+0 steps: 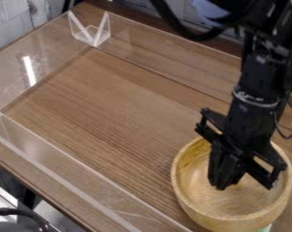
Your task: Put the green block in the brown bowl
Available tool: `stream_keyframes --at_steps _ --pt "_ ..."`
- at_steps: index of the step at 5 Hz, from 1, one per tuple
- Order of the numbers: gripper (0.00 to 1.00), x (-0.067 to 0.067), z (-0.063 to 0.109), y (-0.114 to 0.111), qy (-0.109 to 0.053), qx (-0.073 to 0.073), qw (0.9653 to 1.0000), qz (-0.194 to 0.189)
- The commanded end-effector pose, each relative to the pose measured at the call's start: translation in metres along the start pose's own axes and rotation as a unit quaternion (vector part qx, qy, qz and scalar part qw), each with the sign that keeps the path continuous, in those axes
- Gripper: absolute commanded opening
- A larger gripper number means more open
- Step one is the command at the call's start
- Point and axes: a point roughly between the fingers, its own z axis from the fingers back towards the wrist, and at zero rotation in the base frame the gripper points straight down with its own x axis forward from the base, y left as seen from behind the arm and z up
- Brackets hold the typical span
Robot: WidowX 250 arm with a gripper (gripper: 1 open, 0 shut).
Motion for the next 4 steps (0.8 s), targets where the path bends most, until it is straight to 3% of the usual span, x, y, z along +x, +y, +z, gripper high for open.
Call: stream_keyframes --at_steps 1,4 --pt "0.00 0.003 0.024 0.001 -0.041 0.000 0.9992 0.006" --pt "0.00 0.000 0.037 0.003 -0.060 -0.002 0.9980 0.021"
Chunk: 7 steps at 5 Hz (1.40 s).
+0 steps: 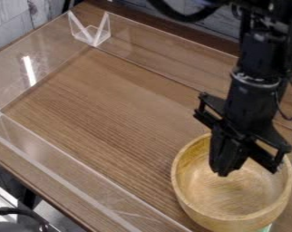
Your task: Put the green block in the brown bowl
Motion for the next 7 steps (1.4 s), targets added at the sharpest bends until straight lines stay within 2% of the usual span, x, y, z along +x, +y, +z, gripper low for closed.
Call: stream_keyframes --at_steps 1,2,7 --pt "0.00 0.002 0.029 -0.001 -0.046 -0.001 0.9989 0.004" --pt "0.00 0.001 0.033 -0.008 -0.050 0.005 0.9987 0.006" --pt "0.00 -0.005 0.035 -0.017 -0.068 0.006 0.9972 0.029"
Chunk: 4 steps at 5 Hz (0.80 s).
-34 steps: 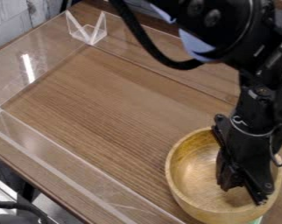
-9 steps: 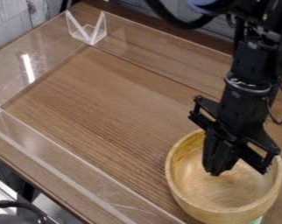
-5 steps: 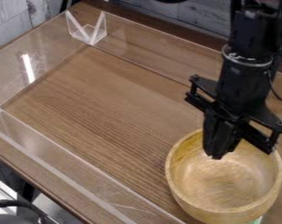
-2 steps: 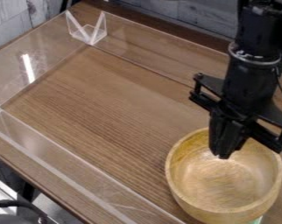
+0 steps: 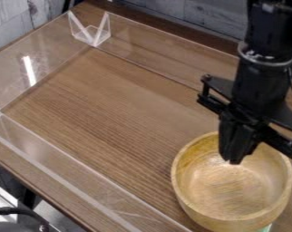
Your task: Put the green block in the brown bowl
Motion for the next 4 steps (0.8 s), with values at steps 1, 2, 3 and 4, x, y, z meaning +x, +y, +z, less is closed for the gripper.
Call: stream_keyframes --at_steps 1,2,3,4 --pt "0.00 -0.0010 0.0123 -0.0023 -0.033 -0.004 0.9994 0.000" --pt "0.00 -0.0026 0.0130 -0.0031 -0.037 -0.004 0.9993 0.004" --pt "0.00 -0.0040 0.0143 -0.0041 -0.042 -0.004 0.9991 0.008" --pt "0.00 -0.0051 0.0149 -0.0051 -0.046 -0.003 0.9989 0.011"
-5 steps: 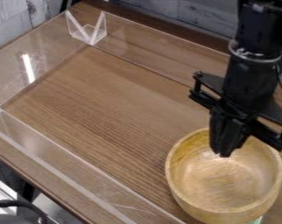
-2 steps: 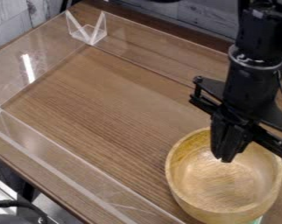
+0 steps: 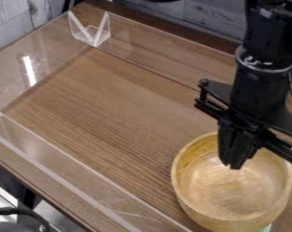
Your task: Put the green block in the brown bowl
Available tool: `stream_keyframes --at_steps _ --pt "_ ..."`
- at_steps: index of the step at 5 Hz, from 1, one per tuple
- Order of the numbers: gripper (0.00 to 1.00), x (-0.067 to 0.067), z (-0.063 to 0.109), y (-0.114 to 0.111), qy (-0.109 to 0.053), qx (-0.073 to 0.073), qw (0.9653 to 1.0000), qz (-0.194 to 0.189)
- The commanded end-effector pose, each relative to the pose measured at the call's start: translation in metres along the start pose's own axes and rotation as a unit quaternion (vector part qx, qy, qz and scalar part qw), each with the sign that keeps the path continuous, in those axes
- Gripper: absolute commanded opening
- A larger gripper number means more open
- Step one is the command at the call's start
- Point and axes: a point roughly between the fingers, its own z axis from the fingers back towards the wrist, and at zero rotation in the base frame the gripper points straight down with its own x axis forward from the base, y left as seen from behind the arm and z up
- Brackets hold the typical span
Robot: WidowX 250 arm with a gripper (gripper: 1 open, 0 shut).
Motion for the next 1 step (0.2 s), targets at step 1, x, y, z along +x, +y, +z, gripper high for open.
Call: stream_keyframes --at_steps 1 --pt "0.00 0.0005 0.0121 -0.0028 -0.030 -0.005 0.9995 -0.003"
